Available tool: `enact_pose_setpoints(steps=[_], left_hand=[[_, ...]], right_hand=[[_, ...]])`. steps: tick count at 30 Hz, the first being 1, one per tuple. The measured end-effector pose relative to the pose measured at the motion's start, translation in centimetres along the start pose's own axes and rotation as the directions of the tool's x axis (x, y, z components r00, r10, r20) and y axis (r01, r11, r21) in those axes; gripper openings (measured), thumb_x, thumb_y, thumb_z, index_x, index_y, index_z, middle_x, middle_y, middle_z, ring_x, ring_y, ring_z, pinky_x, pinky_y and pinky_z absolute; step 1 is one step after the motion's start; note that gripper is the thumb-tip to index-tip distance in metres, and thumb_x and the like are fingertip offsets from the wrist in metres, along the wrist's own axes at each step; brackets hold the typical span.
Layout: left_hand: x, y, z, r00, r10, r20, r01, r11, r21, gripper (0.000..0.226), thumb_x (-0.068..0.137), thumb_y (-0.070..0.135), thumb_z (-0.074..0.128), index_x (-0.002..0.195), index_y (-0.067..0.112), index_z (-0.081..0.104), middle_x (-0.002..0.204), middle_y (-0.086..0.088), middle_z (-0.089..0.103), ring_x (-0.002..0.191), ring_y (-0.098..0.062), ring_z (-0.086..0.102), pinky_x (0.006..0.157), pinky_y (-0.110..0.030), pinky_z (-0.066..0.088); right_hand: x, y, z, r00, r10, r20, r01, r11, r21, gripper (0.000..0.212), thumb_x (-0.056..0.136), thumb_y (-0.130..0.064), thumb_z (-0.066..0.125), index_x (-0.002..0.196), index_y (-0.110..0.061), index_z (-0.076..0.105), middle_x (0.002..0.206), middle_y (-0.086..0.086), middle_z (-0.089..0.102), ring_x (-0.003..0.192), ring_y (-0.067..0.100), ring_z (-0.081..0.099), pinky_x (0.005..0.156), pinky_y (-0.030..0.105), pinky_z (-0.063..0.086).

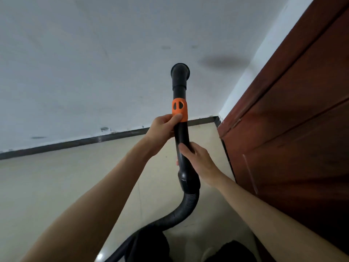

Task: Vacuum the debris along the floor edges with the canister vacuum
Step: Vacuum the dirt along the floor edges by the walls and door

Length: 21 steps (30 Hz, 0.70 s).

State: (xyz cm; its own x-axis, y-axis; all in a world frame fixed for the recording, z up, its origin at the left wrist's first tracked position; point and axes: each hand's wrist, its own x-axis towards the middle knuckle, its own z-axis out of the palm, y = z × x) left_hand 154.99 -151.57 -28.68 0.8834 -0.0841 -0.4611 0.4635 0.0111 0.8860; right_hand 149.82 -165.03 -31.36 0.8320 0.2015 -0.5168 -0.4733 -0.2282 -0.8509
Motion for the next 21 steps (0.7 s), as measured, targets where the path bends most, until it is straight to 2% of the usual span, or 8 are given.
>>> enact_pose_setpoints(steps=[2, 7, 11, 13, 16, 19, 21], left_hand=[[-4.3, 3.8, -2.7, 0.999, 0.0, -0.044, -0.001, 1.0, -0.017, 0.036, 0.097, 0.024, 0.051, 0.108, -0.009, 0.06, 0.102, -0.022, 0.062, 0.093, -0.026, 0.062, 0.091, -0.039, 0.053], [-15.0, 11.9, -10.8, 0.989, 0.023, -0.149, -0.029, 0.999, -0.034, 0.02, 0.097, 0.023, 0.052, 0.104, 0.008, 0.063, 0.101, -0.012, 0.068, 0.095, -0.023, 0.067, 0.086, -0.028, 0.054], [-23.6, 15.5, -17.7, 0.948, 0.082, -0.306, -0.087, 0.996, -0.002, 0.024, 0.098, 0.026, 0.049, 0.111, 0.01, 0.063, 0.107, -0.012, 0.07, 0.098, -0.026, 0.068, 0.088, -0.035, 0.055], [-28.1, 16.3, -20.8, 0.88, 0.101, -0.464, -0.107, 0.994, 0.015, 0.032, 0.098, 0.03, 0.049, 0.119, 0.008, 0.06, 0.106, -0.01, 0.07, 0.096, -0.024, 0.068, 0.089, -0.037, 0.054], [-35.2, 16.1, -24.8, 0.728, 0.129, -0.674, -0.13, 0.99, 0.049, 0.035, 0.099, 0.031, 0.046, 0.126, 0.01, 0.055, 0.108, -0.005, 0.068, 0.096, -0.021, 0.067, 0.087, -0.033, 0.054], [-42.6, 14.9, -27.5, 0.561, 0.162, -0.812, -0.129, 0.986, 0.108, 0.031, 0.1, 0.029, 0.043, 0.126, 0.015, 0.052, 0.108, -0.002, 0.066, 0.095, -0.015, 0.065, 0.085, -0.03, 0.052], [-47.3, 13.9, -29.0, 0.45, 0.186, -0.873, -0.073, 0.982, 0.172, 0.031, 0.1, 0.027, 0.043, 0.128, 0.016, 0.051, 0.106, 0.0, 0.065, 0.091, -0.011, 0.064, 0.085, -0.031, 0.051]], right_hand=[[-2.9, -4.5, 2.3, 0.999, 0.002, 0.043, -0.001, 0.999, -0.032, 0.027, 0.098, -0.027, 0.054, 0.106, -0.002, 0.058, 0.081, 0.014, 0.066, 0.071, 0.023, 0.064, 0.074, 0.036, 0.054], [-8.7, -14.2, 9.4, 0.976, -0.017, 0.216, 0.036, 0.996, -0.084, 0.015, 0.096, -0.022, 0.058, 0.097, -0.007, 0.059, 0.081, 0.01, 0.067, 0.076, 0.025, 0.066, 0.083, 0.044, 0.054], [-12.3, -19.9, 15.8, 0.937, -0.075, 0.341, 0.128, 0.982, -0.136, 0.02, 0.095, -0.022, 0.06, 0.102, -0.003, 0.06, 0.086, 0.014, 0.066, 0.08, 0.029, 0.064, 0.086, 0.051, 0.052], [-14.0, -22.3, 18.9, 0.904, -0.123, 0.41, 0.202, 0.967, -0.155, 0.019, 0.095, -0.022, 0.06, 0.101, -0.004, 0.06, 0.083, 0.013, 0.065, 0.078, 0.029, 0.063, 0.084, 0.052, 0.052], [-16.4, -25.6, 23.5, 0.838, -0.182, 0.514, 0.303, 0.939, -0.162, 0.019, 0.097, -0.024, 0.058, 0.098, -0.005, 0.058, 0.076, 0.01, 0.064, 0.071, 0.026, 0.061, 0.079, 0.049, 0.053], [-19.2, -28.3, 28.2, 0.777, -0.222, 0.589, 0.375, 0.915, -0.15, 0.022, 0.096, -0.026, 0.059, 0.096, -0.004, 0.059, 0.074, 0.011, 0.063, 0.068, 0.026, 0.061, 0.074, 0.047, 0.054], [-21.1, -29.4, 31.5, 0.726, -0.238, 0.645, 0.422, 0.895, -0.144, 0.021, 0.095, -0.027, 0.06, 0.095, -0.006, 0.059, 0.073, 0.011, 0.063, 0.067, 0.026, 0.06, 0.069, 0.044, 0.053]])
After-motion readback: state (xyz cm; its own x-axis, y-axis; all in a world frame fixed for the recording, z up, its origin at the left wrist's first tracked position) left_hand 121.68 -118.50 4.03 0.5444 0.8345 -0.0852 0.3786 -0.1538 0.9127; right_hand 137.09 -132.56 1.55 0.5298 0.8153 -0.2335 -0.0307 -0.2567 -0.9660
